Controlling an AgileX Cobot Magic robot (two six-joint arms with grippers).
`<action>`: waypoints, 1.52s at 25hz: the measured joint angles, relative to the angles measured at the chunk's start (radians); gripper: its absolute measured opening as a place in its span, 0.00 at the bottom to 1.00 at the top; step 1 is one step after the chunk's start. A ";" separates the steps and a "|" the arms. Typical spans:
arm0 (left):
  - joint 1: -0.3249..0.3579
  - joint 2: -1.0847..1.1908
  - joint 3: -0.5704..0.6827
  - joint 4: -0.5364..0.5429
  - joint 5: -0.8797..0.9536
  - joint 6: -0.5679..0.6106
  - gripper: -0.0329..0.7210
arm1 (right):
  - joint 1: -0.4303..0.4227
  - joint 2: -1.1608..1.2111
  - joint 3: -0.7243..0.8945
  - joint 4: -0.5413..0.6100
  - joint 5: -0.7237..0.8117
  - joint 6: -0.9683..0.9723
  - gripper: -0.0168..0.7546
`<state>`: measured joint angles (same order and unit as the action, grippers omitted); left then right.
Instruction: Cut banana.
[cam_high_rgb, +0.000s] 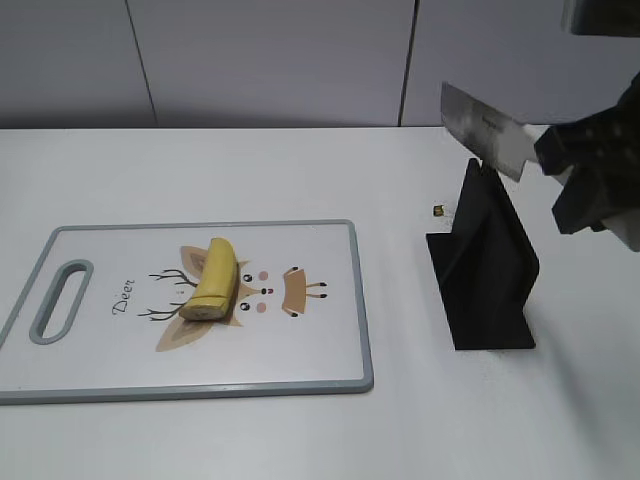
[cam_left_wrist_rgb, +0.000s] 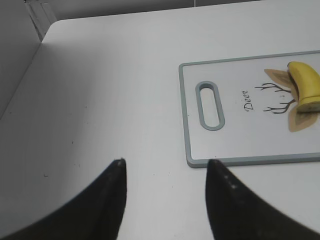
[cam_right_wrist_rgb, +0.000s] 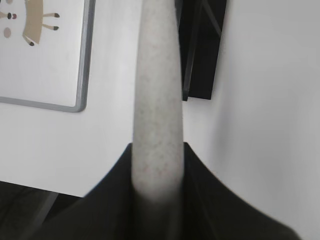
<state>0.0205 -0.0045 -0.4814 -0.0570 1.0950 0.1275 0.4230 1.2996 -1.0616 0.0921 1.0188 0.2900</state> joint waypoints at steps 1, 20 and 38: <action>0.000 0.000 0.000 0.000 0.000 0.000 0.70 | 0.000 -0.013 0.000 0.000 0.000 0.001 0.23; -0.001 0.257 -0.213 -0.085 -0.163 0.196 0.70 | 0.000 -0.058 -0.038 0.056 0.004 -0.511 0.23; -0.347 1.004 -0.498 -0.266 -0.164 0.932 0.71 | 0.001 0.332 -0.260 0.292 0.033 -1.395 0.23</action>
<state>-0.3269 1.0000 -0.9792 -0.3232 0.9309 1.0596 0.4238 1.6320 -1.3215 0.3839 1.0519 -1.1048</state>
